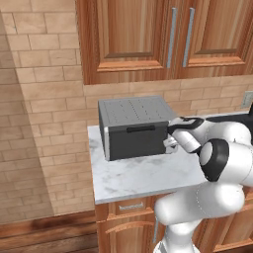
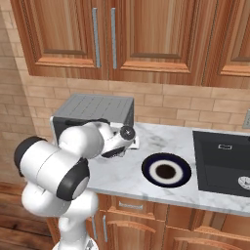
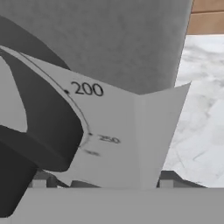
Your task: Pick up the bagel from the plate, place it on the toaster oven rack, close the door, and set the timer.
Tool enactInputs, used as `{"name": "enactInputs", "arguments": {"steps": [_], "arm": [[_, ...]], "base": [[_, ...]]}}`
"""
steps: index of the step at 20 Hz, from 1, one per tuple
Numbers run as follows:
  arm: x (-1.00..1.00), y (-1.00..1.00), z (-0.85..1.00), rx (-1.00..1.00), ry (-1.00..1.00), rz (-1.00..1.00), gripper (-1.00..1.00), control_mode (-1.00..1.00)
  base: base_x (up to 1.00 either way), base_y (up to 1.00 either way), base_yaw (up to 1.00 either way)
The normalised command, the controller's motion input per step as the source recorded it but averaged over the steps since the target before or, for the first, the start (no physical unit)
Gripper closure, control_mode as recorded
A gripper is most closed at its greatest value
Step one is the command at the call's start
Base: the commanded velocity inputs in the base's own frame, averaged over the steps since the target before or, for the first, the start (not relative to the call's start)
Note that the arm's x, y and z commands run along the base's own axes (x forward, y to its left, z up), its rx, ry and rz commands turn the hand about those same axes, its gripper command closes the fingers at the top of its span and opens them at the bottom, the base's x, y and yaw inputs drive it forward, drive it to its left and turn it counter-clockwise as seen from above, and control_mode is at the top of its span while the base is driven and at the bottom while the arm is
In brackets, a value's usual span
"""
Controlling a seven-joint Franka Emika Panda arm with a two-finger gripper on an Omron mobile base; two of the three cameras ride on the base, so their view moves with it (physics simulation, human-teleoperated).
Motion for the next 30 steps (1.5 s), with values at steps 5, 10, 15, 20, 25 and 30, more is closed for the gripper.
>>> {"name": "enactInputs", "arguments": {"steps": [5,10,15,20,25,30], "arm": [[0.11,-0.33,-0.23,0.17,0.15,0.0,1.0,-1.0],[0.17,-0.62,-0.01,0.27,0.21,0.0,1.0,-1.0],[0.06,-0.59,0.0,0.27,0.11,0.0,1.0,-1.0],[0.0,-0.63,0.0,0.25,0.0,0.0,1.0,-1.0],[0.0,-0.78,0.0,0.25,0.0,0.01,1.0,-1.0],[0.0,-0.81,0.01,0.25,0.0,0.01,1.0,-1.0]], "base": [[0.0,0.0,0.0],[0.0,0.0,0.0],[0.0,0.0,0.0],[0.0,0.0,0.0],[0.0,0.0,0.0],[0.0,0.0,0.0]]}}
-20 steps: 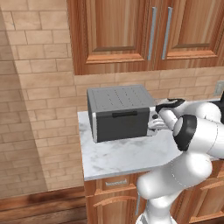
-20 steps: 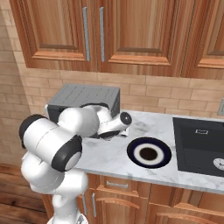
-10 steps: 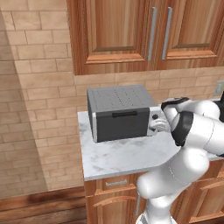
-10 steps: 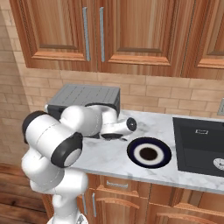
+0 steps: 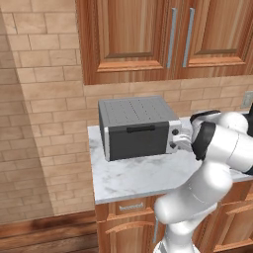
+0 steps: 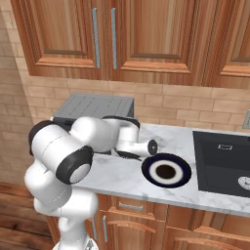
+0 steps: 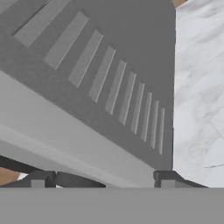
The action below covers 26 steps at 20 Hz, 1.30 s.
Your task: Pick up the bagel from the plate, place it on the toaster oven rack, close the door, and set the timer.
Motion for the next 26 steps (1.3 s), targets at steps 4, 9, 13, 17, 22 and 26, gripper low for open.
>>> {"name": "enactInputs", "arguments": {"steps": [4,9,13,17,22,26], "arm": [[0.0,-0.73,0.0,0.19,0.0,0.0,1.0,-1.0],[0.0,-0.65,0.0,0.12,0.0,0.0,1.0,-1.0],[0.0,-0.44,0.0,0.06,0.0,0.0,1.0,-1.0],[0.0,-0.31,0.0,0.03,0.0,0.0,1.0,-1.0],[-0.07,-0.1,0.0,0.0,0.0,0.0,1.0,-1.0],[-0.64,0.0,0.06,0.0,-0.09,0.0,1.0,-1.0]], "base": [[0.0,0.0,0.0],[0.0,0.0,0.0],[0.0,0.0,0.0],[0.0,0.0,0.0],[0.0,0.0,0.0],[0.0,0.0,0.0]]}}
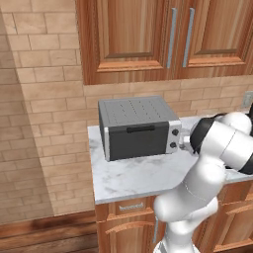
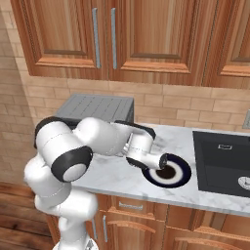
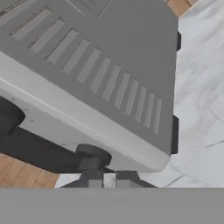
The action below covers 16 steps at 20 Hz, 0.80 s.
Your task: Pick up the bagel from the plate, place it on the toaster oven rack, close the door, and set the timer.
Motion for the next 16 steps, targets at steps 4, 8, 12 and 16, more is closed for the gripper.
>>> {"name": "enactInputs", "arguments": {"steps": [4,8,12,16], "arm": [[-0.87,0.0,0.15,0.0,-0.12,0.0,1.0,-1.0],[-0.79,0.12,0.39,-0.04,-0.08,0.0,1.0,-1.0],[-0.6,0.31,0.7,-0.11,-0.05,0.0,1.0,-1.0],[-0.43,0.44,0.78,-0.17,-0.01,0.0,1.0,-1.0]], "base": [[0.0,0.0,0.0],[0.0,0.0,0.0],[0.0,0.0,0.0],[0.0,0.0,0.0]]}}
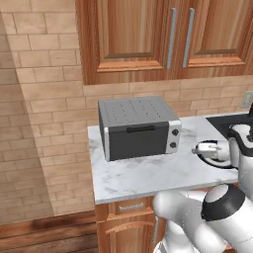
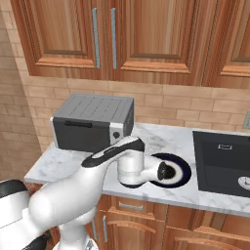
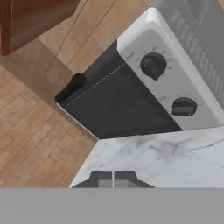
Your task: Pick up the bagel from the plate, place it on the toaster oven rack, close the door, and set the timer.
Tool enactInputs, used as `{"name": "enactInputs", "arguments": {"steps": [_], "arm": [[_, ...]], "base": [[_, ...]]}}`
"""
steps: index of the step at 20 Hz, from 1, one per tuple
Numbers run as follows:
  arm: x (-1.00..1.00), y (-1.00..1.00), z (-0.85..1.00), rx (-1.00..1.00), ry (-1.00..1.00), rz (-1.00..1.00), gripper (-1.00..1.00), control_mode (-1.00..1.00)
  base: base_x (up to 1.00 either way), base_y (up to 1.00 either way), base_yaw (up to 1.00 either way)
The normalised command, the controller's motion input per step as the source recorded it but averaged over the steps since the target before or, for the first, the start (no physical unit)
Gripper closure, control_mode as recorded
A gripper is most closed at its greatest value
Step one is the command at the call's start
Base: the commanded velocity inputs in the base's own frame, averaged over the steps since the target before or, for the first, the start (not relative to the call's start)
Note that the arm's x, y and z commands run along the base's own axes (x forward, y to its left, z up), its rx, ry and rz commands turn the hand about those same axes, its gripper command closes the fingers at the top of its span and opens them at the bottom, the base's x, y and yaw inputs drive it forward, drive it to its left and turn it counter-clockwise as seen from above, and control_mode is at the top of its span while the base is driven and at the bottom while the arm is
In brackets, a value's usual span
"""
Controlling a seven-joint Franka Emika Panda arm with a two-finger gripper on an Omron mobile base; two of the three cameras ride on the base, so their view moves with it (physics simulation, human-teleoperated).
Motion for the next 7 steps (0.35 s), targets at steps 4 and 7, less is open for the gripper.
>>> {"name": "enactInputs", "arguments": {"steps": [4,7], "arm": [[-0.3,0.5,0.77,-0.2,0.0,0.0,1.0,-1.0],[-0.12,0.53,0.73,-0.22,0.0,0.0,1.0,-1.0]], "base": [[0.0,0.0,0.0],[0.0,0.0,0.0]]}}
